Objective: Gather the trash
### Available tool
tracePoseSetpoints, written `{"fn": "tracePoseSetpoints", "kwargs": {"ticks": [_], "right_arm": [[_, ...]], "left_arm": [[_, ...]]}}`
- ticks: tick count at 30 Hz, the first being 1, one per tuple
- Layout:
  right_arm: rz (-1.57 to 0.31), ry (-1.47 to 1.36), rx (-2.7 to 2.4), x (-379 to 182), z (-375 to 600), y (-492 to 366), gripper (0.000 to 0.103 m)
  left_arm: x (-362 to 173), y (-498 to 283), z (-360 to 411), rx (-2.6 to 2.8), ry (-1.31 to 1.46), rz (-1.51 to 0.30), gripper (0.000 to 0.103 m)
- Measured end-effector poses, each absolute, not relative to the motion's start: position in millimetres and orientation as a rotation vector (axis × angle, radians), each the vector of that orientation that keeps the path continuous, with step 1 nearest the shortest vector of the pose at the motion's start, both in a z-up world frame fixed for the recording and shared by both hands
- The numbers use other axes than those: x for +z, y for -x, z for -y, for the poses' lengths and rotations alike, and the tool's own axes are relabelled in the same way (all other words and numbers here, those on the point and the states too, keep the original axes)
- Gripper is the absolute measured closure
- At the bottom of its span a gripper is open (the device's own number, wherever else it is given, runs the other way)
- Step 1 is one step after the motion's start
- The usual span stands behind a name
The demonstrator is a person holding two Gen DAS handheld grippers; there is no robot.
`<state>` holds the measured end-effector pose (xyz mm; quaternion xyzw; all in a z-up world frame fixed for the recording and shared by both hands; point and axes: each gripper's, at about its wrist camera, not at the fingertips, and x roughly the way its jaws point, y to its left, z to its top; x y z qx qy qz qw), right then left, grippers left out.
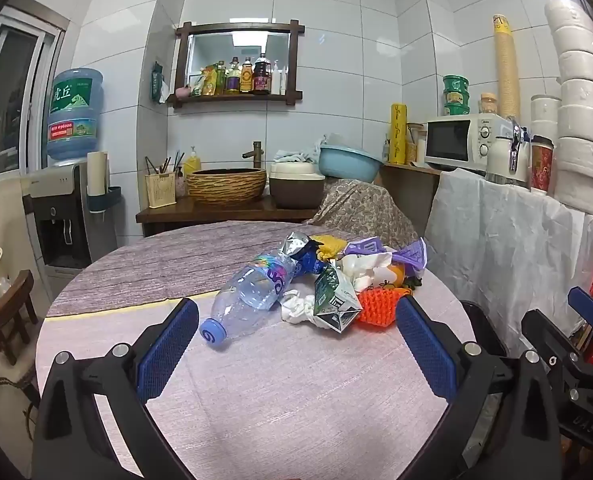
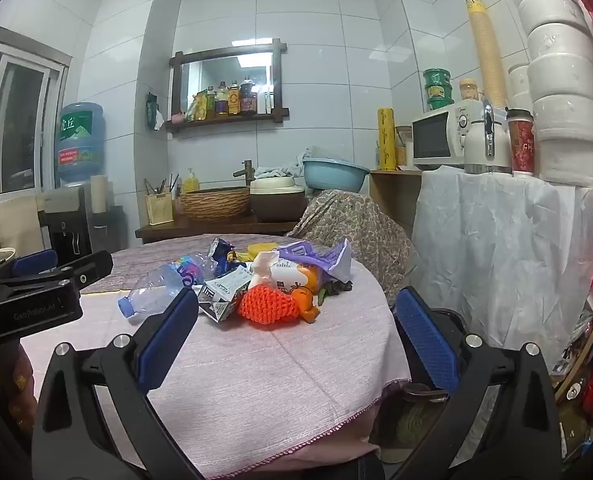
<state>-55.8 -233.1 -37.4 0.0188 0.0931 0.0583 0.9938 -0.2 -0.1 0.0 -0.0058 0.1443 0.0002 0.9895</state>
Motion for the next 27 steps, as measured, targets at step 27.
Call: {"fn": "tracePoseSetpoints", "kwargs": {"ticks": [27], "right_arm": [[-0.181,-0.036,0.115,-38.7,234.5,56.3,0.005]], "left_arm": [[-2.0,-0.8,-5.8,0.002,0.040,-0.311,0.005]]}}
